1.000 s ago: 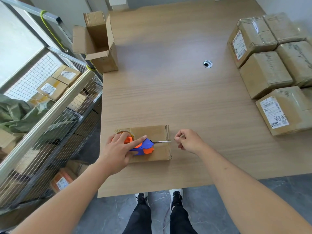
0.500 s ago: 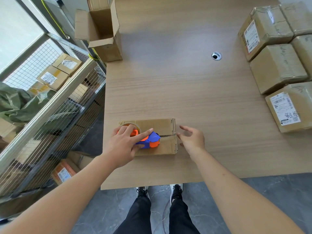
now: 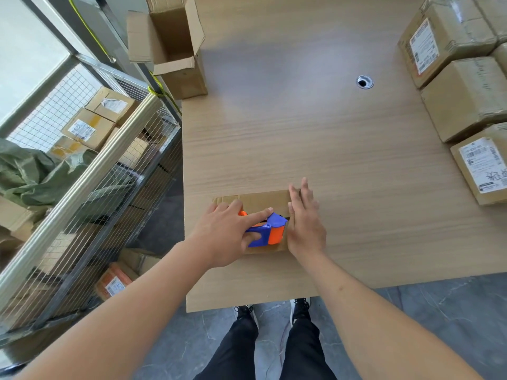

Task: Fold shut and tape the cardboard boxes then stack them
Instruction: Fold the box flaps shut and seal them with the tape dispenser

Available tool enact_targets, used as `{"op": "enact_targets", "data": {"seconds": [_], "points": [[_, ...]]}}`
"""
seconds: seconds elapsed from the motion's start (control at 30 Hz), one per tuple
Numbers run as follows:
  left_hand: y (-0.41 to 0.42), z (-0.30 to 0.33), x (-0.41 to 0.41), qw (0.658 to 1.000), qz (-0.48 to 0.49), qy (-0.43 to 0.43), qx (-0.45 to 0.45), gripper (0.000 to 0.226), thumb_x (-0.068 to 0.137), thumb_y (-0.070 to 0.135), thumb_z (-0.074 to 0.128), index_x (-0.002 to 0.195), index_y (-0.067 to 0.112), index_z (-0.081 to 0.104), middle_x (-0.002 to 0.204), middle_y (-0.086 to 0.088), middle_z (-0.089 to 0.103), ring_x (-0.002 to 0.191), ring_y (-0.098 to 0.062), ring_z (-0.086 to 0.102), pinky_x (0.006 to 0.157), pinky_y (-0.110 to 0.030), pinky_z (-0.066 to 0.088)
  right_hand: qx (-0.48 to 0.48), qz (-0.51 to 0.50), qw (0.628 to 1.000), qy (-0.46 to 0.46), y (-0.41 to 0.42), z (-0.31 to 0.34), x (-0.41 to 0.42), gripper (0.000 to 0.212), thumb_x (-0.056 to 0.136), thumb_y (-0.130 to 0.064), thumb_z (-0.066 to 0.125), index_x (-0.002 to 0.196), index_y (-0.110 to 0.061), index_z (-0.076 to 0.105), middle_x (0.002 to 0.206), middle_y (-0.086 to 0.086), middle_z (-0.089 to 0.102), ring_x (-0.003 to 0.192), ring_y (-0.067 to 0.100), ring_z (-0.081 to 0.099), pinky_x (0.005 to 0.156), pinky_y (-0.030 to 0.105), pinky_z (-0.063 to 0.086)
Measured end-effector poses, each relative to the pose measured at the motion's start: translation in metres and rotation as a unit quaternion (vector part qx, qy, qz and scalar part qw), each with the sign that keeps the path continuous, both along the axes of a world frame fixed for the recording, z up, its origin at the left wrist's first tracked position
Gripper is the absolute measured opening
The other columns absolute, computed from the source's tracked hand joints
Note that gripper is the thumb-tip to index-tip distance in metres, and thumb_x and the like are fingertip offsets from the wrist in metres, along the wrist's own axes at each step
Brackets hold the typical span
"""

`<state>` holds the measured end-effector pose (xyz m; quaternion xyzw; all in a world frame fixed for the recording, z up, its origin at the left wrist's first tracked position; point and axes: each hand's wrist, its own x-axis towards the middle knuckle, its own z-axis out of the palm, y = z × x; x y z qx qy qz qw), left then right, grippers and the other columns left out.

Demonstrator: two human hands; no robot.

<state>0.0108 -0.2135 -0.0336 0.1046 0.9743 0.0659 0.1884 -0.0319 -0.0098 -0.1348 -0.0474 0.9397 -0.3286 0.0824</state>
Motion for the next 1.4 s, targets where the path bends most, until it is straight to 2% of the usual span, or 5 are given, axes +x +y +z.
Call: {"op": "enact_targets", "data": {"seconds": [0.2, 0.53, 0.8, 1.0, 1.4], "points": [[-0.056, 0.017, -0.007, 0.993, 0.036, -0.107, 0.045, 0.051, 0.105, 0.056, 0.035, 0.151, 0.066, 0.017, 0.095, 0.012, 0.042, 0.087, -0.018, 0.048, 0.084, -0.034, 0.038, 0.034, 0.002, 0.999, -0.006, -0.002, 0.004, 0.000, 0.050, 0.111, -0.026, 0.022, 0.161, -0.030, 0.026, 0.172, -0.008, -0.002, 0.158, 0.015, 0.004, 0.125, 0.047, 0.023], [-0.155, -0.007, 0.010, 0.954, 0.118, -0.255, 0.108, 0.046, 0.107, 0.044, 0.043, 0.148, 0.063, 0.032, 0.115, 0.007, 0.054, 0.112, -0.016, 0.054, 0.106, -0.044, 0.039, 0.076, 0.002, 0.997, 0.004, -0.003, 0.001, 0.000, 0.048, 0.112, -0.030, 0.022, 0.160, -0.036, 0.023, 0.171, -0.011, 0.000, 0.157, 0.016, 0.007, 0.124, 0.049, 0.026], [-0.148, -0.021, 0.016, 0.935, 0.162, -0.259, 0.180, 0.044, 0.107, 0.044, 0.044, 0.145, 0.063, 0.038, 0.142, 0.012, 0.052, 0.129, -0.016, 0.048, 0.112, -0.044, 0.036, 0.204, -0.032, 0.969, 0.132, -0.022, 0.019, 0.011, 0.046, 0.110, -0.036, 0.039, 0.149, -0.015, 0.049, 0.161, 0.010, 0.038, 0.142, 0.034, 0.044, 0.118, 0.053, 0.031], [-0.104, -0.035, 0.027, 0.897, 0.196, -0.280, 0.281, 0.043, 0.104, 0.044, 0.047, 0.138, 0.069, 0.040, 0.138, 0.027, 0.056, 0.129, -0.010, 0.052, 0.114, -0.045, 0.037, 0.203, 0.090, 0.973, 0.053, -0.055, 0.021, 0.040, 0.057, 0.107, -0.054, 0.013, 0.162, -0.040, 0.015, 0.172, -0.008, 0.005, 0.158, 0.027, 0.004, 0.126, 0.051, 0.001], [-0.113, -0.051, 0.035, 0.837, 0.213, -0.306, 0.401, 0.043, 0.097, 0.047, 0.052, 0.137, 0.063, 0.049, 0.132, 0.028, 0.063, 0.123, -0.002, 0.058, 0.115, -0.041, 0.039, 0.181, 0.142, 0.963, 0.139, -0.055, 0.000, 0.011, 0.048, 0.109, -0.042, 0.030, 0.156, -0.035, 0.038, 0.164, -0.008, 0.033, 0.155, 0.027, 0.021, 0.127, 0.050, 0.012]]}}
